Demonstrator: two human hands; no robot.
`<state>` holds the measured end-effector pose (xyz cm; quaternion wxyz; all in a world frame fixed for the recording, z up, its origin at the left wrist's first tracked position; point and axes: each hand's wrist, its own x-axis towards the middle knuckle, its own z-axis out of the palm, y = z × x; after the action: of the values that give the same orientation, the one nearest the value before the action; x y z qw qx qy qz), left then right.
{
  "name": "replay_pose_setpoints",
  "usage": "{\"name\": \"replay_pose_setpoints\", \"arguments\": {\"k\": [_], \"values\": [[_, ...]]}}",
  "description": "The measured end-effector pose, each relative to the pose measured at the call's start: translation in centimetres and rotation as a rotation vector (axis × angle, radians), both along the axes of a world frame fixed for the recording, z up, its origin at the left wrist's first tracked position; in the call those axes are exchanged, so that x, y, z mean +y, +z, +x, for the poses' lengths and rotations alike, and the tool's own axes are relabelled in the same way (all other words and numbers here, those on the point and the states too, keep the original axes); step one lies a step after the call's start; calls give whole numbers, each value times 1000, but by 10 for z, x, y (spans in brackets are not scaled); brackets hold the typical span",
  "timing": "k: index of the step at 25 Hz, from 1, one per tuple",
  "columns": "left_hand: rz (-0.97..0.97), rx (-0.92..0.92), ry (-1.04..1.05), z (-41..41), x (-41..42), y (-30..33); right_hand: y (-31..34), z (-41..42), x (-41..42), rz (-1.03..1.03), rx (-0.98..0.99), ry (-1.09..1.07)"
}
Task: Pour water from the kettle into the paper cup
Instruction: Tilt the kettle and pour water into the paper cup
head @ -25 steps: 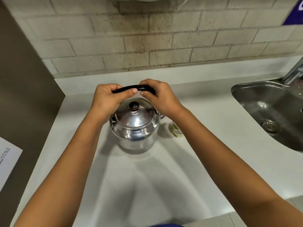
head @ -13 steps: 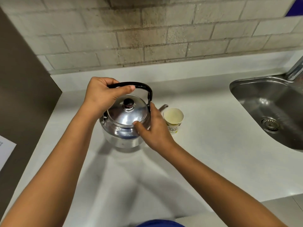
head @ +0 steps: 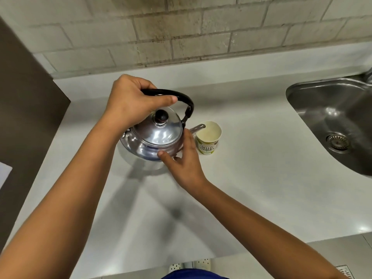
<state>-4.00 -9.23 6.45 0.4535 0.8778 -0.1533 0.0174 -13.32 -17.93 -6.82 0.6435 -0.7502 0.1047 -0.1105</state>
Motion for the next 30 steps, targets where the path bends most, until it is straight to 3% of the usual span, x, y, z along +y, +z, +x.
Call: {"name": "replay_pose_setpoints", "arguments": {"k": [5,30], "values": [[80,-3,-5,-2,-8,6,-5,4,-1,127,-4,28],[291,-31,-79,1,-30,28,5,9,5,328,-133,-1]]}}
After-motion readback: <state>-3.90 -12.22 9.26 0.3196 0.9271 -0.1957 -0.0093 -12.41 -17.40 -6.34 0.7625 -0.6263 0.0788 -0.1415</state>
